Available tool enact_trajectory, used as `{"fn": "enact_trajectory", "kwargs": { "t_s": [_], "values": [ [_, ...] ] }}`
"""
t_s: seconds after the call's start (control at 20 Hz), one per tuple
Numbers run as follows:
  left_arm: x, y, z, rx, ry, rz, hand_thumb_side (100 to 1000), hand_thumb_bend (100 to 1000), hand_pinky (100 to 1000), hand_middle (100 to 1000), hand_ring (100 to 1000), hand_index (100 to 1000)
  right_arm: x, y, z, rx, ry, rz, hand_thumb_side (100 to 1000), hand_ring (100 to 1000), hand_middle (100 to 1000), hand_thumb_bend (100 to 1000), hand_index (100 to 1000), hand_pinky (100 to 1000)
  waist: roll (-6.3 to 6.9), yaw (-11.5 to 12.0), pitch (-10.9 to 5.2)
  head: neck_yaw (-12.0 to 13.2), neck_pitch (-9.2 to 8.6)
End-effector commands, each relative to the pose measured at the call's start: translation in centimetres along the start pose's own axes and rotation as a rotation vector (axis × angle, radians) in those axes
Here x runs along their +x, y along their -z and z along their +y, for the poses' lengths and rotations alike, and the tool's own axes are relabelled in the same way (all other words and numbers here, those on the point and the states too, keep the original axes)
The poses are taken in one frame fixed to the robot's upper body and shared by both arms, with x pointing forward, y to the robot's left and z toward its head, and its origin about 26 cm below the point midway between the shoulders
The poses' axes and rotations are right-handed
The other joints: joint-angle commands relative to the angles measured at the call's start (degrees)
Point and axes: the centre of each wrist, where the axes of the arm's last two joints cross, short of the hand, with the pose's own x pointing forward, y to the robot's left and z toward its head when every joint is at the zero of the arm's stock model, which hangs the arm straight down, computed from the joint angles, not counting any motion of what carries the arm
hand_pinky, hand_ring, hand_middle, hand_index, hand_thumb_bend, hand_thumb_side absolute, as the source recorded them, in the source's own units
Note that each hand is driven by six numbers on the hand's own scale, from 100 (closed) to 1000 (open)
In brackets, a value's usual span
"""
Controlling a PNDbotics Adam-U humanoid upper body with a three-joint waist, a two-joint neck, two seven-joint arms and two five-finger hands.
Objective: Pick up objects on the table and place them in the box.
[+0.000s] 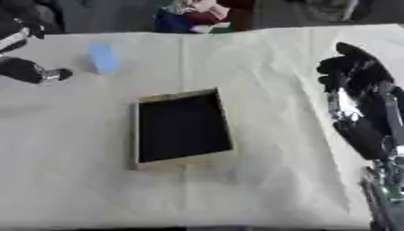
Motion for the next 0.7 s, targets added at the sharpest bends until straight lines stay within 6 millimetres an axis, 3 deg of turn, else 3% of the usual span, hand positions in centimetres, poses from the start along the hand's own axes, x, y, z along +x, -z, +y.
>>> {"fn": "enact_trajectory", "kwargs": {
  "t_s": [0.05, 0.3, 0.7],
  "values": [
    [-0.3, 0.7, 1.6, -0.025, -0.031, 0.022, 467, 483, 774, 824, 791, 943, 0.6, 0.3, -0.3, 0.013, -0.009, -0.026, 522, 728, 668, 100, 878, 704, 0.01, -0.16, -0.96, 0.33, 0.27],
    [-0.1, 2.6, 3.3, -0.088, -0.082, 0.049, 403, 421, 779, 826, 796, 936, 0.6, 0.3, -0.2, 0.018, -0.005, -0.025, 524, 728, 668, 100, 878, 704, 0.10, -0.72, -0.86, 0.47, 0.27],
    [-0.6, 4.9, 4.1, -0.112, -0.147, 0.170, 371, 417, 784, 830, 800, 937, 0.6, 0.4, 0.0, 0.023, 0.000, -0.025, 529, 728, 666, 100, 878, 702, 0.55, -2.01, 0.04, 0.61, 0.27]
  ]
}}
